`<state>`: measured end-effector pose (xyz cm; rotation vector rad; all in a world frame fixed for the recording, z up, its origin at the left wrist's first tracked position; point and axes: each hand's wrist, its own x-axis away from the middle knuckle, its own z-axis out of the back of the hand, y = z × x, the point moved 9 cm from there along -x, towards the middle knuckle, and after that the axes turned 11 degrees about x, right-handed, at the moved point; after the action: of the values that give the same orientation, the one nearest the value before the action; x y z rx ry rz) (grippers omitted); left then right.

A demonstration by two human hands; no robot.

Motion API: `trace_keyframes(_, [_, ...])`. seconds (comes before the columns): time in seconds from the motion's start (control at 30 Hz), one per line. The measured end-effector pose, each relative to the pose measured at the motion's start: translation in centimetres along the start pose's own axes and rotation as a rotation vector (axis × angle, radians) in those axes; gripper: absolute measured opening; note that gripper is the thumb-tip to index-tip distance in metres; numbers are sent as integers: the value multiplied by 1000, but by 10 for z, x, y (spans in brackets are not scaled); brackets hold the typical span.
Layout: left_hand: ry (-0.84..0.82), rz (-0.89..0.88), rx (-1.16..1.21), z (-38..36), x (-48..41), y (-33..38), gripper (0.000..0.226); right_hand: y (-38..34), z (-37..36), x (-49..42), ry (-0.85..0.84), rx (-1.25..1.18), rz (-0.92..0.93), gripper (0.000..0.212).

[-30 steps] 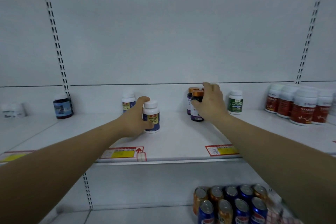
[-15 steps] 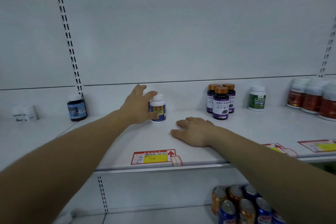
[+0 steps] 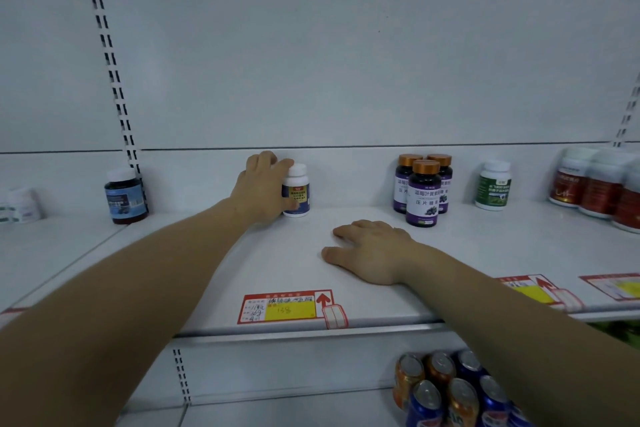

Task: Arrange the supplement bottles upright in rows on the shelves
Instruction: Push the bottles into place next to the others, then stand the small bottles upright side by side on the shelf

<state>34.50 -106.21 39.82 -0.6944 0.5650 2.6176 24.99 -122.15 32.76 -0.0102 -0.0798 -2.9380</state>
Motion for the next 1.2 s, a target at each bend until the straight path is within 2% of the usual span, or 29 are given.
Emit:
trace_keyframes(0.07, [-7,-1,3,-2,0,-1,74,0,-1,0,-2,-3,4,74])
trace_keyframes(0.23, [-79,26,109,2,7,-1,99,0,-1,0,11,-32,4,74])
trace_keyframes(0.3, [-80,57,143,10,13,-2,101,0,0,1,17,-36,1,74])
trace_keyframes(0.53, [-164,217,145,41,67,4,82,-8,19,-5,7,-74,64,77])
trace_keyframes(0.63, [-250,314,162,55,107,11,73,-28,50,-6,87,-59,188,61])
trace_keyframes(0.7, [-286,384,120,68,137,12,72,-53,68,-9,137,-31,283,46])
trace_keyframes(0.73, [-285,409,103,77,153,11,71,-66,75,-11,152,-13,311,46])
trace_keyframes(0.87, [-265,513,84,116,219,6,67,-127,93,-4,187,7,391,70])
trace_keyframes(1.03, [-214,610,8,176,301,-18,65,-237,101,33,234,-36,583,66])
trace_keyframes(1.2, [-219,767,30,225,404,-66,64,-371,99,82,252,-87,753,70])
